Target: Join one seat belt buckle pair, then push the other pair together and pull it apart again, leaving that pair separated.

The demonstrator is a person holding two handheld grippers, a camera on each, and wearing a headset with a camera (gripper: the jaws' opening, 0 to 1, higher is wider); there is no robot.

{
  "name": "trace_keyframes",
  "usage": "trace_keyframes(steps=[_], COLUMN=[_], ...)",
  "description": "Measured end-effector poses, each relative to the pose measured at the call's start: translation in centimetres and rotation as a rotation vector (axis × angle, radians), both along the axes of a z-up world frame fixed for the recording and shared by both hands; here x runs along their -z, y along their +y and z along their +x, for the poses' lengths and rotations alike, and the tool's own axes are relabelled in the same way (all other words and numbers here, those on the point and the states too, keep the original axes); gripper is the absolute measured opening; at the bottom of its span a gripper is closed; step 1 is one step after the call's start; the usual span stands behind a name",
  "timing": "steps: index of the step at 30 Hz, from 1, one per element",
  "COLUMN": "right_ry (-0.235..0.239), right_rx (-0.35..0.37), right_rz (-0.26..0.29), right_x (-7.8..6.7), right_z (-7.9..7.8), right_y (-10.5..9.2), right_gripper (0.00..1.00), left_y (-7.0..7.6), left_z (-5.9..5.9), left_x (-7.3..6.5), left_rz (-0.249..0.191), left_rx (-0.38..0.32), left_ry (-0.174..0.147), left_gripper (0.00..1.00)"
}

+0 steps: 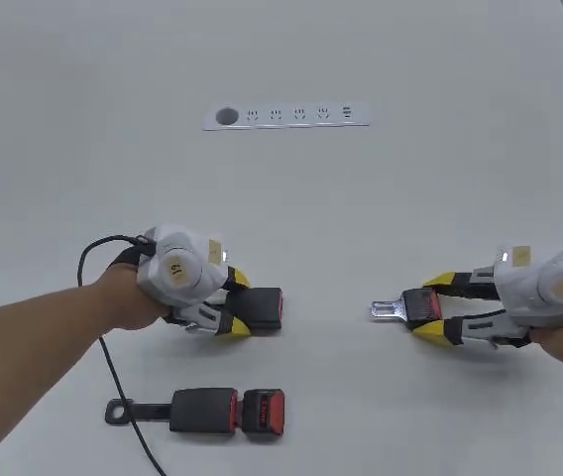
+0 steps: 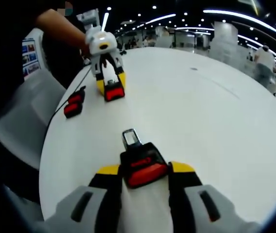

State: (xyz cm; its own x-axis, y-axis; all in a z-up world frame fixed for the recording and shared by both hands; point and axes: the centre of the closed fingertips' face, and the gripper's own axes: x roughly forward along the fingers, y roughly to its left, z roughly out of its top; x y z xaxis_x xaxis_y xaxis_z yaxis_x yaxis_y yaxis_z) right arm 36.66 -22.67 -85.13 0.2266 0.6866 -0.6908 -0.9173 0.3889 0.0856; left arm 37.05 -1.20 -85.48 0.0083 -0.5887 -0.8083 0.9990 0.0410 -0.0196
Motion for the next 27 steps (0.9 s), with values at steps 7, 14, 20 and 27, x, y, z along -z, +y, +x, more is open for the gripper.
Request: trace_keyframes(steps=[7, 14, 20, 27], right_ry=[-0.007, -0.003, -0.006, -0.020], right_rx=[0.001, 0.004, 0.003, 0.141], right_rz=[-0.006, -0.002, -0.025, 0.025], right_x=[-0.2, -0.4, -0.5, -1.7], right_z=[-0.3, -0.4, -0.5, 0.4], right_y=[-0.7, -0.7, -0.4, -0.2], right_gripper=[0.37, 0.38, 0.38, 0.60], left_y=[0.0, 0.0, 0.0, 0.3], left_z=[0.0, 0.0, 0.0, -0.5], left_x=[0.0, 0.0, 0.0, -0.6], left_rz=[0.012, 0.008, 0.037, 0.058], left_rx=[-0.001, 0.002, -0.015, -0.096], left_ry=[0.003, 0.004, 0.022, 0.067], left_gripper=[0.34, 0.35, 0.35, 0.45])
